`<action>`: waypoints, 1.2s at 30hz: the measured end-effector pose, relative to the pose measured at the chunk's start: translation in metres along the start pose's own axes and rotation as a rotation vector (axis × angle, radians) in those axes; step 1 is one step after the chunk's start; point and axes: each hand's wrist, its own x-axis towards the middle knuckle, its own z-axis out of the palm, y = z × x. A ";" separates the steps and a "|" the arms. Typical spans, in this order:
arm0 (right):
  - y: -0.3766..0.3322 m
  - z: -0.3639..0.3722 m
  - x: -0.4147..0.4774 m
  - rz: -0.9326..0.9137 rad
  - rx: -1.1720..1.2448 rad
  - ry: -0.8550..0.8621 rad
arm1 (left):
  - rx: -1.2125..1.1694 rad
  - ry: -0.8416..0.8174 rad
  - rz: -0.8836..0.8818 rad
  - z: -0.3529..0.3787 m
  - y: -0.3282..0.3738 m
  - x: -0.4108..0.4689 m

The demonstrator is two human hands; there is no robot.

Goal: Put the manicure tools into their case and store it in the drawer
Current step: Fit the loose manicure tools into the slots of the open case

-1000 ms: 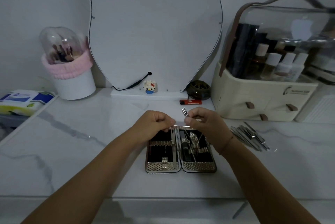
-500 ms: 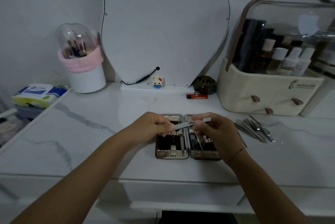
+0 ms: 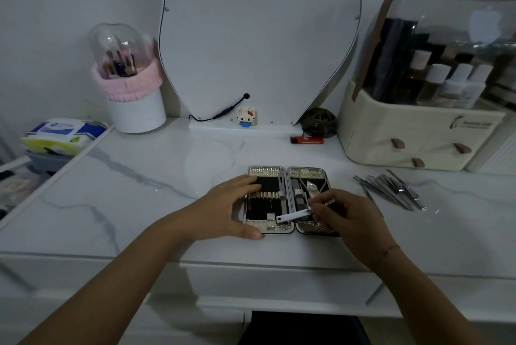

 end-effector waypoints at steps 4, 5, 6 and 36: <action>-0.004 0.008 0.002 -0.046 -0.075 0.019 | 0.021 0.014 -0.003 0.002 0.003 -0.002; -0.005 0.010 0.003 -0.058 -0.091 0.026 | 0.019 0.019 -0.002 0.002 0.003 -0.002; -0.006 0.010 0.003 -0.067 -0.105 0.029 | 0.017 0.024 -0.002 0.002 0.004 -0.002; -0.016 0.002 0.038 -0.079 -0.176 -0.377 | 0.098 0.057 0.006 0.007 0.000 0.000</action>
